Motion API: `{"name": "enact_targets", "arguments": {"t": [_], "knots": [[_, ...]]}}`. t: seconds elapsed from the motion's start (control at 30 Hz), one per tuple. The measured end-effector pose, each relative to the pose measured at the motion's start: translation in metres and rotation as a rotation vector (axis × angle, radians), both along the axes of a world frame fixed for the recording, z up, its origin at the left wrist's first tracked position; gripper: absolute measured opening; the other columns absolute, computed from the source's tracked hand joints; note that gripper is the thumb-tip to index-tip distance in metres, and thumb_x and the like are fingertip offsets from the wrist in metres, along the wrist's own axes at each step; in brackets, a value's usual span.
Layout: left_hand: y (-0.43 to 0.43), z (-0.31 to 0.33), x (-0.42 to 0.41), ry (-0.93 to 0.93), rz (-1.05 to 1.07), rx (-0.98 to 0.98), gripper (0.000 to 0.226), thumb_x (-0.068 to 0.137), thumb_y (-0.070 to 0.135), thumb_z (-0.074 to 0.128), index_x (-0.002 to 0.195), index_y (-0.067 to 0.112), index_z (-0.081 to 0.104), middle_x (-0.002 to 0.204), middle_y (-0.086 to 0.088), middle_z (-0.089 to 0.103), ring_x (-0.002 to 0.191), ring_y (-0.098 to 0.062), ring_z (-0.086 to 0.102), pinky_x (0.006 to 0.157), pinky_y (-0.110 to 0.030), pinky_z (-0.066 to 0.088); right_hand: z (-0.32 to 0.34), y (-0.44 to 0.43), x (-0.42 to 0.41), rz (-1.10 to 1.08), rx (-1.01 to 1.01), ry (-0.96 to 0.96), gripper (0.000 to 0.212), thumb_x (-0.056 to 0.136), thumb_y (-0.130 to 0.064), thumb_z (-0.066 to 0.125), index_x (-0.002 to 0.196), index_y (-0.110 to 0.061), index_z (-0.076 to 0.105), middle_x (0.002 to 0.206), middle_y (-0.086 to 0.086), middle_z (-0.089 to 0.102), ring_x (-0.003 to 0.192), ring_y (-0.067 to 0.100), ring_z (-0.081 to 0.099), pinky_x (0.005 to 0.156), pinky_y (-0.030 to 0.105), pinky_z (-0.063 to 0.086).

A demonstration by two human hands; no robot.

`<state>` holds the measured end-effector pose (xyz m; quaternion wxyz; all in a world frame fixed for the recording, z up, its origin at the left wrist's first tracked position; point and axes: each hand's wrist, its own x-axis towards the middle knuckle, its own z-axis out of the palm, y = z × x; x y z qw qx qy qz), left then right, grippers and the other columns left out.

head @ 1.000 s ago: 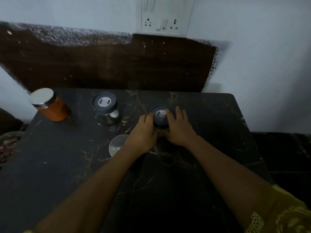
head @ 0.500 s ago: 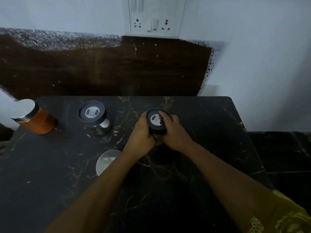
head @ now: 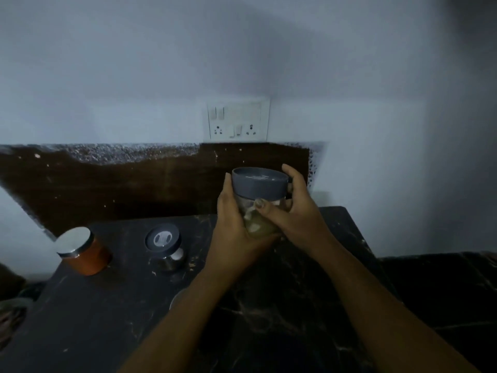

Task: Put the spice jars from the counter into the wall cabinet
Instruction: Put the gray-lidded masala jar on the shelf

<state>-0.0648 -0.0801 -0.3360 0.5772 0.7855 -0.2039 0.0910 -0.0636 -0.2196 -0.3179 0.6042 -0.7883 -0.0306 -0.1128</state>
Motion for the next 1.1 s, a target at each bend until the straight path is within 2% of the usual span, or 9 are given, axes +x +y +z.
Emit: {"name": "enact_targets", "arguments": {"t": [0.13,0.27,0.33,0.47,0.57,0.67,0.87,1.0,1.1], "knots": [[0.003,0.033,-0.017,-0.04,-0.042,-0.181,0.106,0.053,0.044,0.079,0.137,0.036,0.014,0.129,0.017,0.041,0.11,0.008,0.052,0.081,-0.008,0.047,0.034,0.001,-0.029,0.025,0.117,-0.079,0.079,0.077,-0.026,0.068,0.143,-0.028,0.024,0.118,-0.004,0.053,0.094,0.007,0.06,0.066,0.021,0.055],[0.005,0.064,-0.033,-0.08,-0.1,-0.31,0.082,0.054,0.041,0.073,0.117,0.033,0.02,0.122,0.011,0.038,0.105,0.008,0.054,0.077,-0.01,0.048,0.055,0.009,-0.054,0.196,0.261,-0.073,0.06,0.073,-0.041,0.061,0.13,-0.037,0.042,0.115,-0.015,0.065,0.108,0.009,0.061,0.075,0.018,0.053],[0.008,0.075,-0.04,-0.085,-0.129,-0.364,0.075,0.054,0.042,0.069,0.11,0.031,0.021,0.119,0.008,0.035,0.107,-0.001,0.053,0.075,-0.01,0.048,0.063,0.014,-0.065,0.252,0.369,-0.065,0.055,0.077,-0.043,0.06,0.13,-0.04,0.042,0.115,-0.018,0.065,0.111,0.009,0.06,0.081,0.021,0.053],[0.019,0.091,-0.051,-0.057,-0.228,-0.461,0.065,0.057,0.037,0.069,0.107,0.032,0.028,0.118,0.005,0.04,0.102,-0.006,0.059,0.069,-0.015,0.052,0.077,0.02,-0.081,0.296,0.523,-0.071,0.063,0.078,-0.029,0.06,0.137,-0.036,0.038,0.116,-0.012,0.067,0.111,0.015,0.061,0.082,0.031,0.055],[0.024,0.101,-0.059,-0.095,-0.192,-0.482,0.046,0.07,0.022,0.059,0.105,0.03,0.03,0.115,0.002,0.045,0.091,0.007,0.061,0.066,-0.012,0.051,0.085,0.026,-0.095,0.233,0.483,-0.132,0.072,0.072,-0.018,0.063,0.138,-0.034,0.037,0.115,-0.007,0.067,0.108,0.016,0.063,0.079,0.029,0.055],[0.025,0.111,-0.07,-0.093,-0.138,-0.468,0.032,0.075,0.024,0.051,0.101,0.029,0.033,0.112,-0.001,0.05,0.09,0.002,0.063,0.066,-0.014,0.052,0.094,0.034,-0.108,0.083,0.405,-0.23,0.081,0.057,-0.023,0.076,0.131,-0.035,0.045,0.116,-0.004,0.065,0.102,0.011,0.065,0.073,0.024,0.056],[0.025,0.131,-0.092,-0.021,-0.158,-0.537,0.067,0.06,0.047,0.08,0.109,0.018,0.043,0.11,-0.007,0.059,0.09,-0.008,0.068,0.063,-0.018,0.054,0.11,0.045,-0.129,0.01,0.238,-0.335,0.083,0.052,-0.042,0.08,0.126,-0.047,0.042,0.12,-0.021,0.053,0.1,-0.008,0.058,0.068,0.014,0.053],[0.025,0.14,-0.101,0.128,-0.219,-0.729,0.059,0.067,0.039,0.076,0.111,0.013,0.047,0.102,-0.009,0.067,0.088,-0.021,0.07,0.065,-0.031,0.057,0.115,0.041,-0.136,0.08,0.326,-0.329,0.072,0.063,-0.033,0.077,0.125,-0.045,0.043,0.117,-0.015,0.06,0.104,0.006,0.062,0.073,0.02,0.054],[0.02,0.139,-0.104,0.192,-0.236,-0.881,0.055,0.065,0.041,0.068,0.107,0.013,0.045,0.092,-0.008,0.07,0.085,-0.025,0.069,0.067,-0.039,0.058,0.115,0.047,-0.139,0.134,0.378,-0.274,0.077,0.057,-0.045,0.077,0.127,-0.035,0.046,0.116,-0.007,0.064,0.104,0.009,0.064,0.077,0.02,0.053]]}}
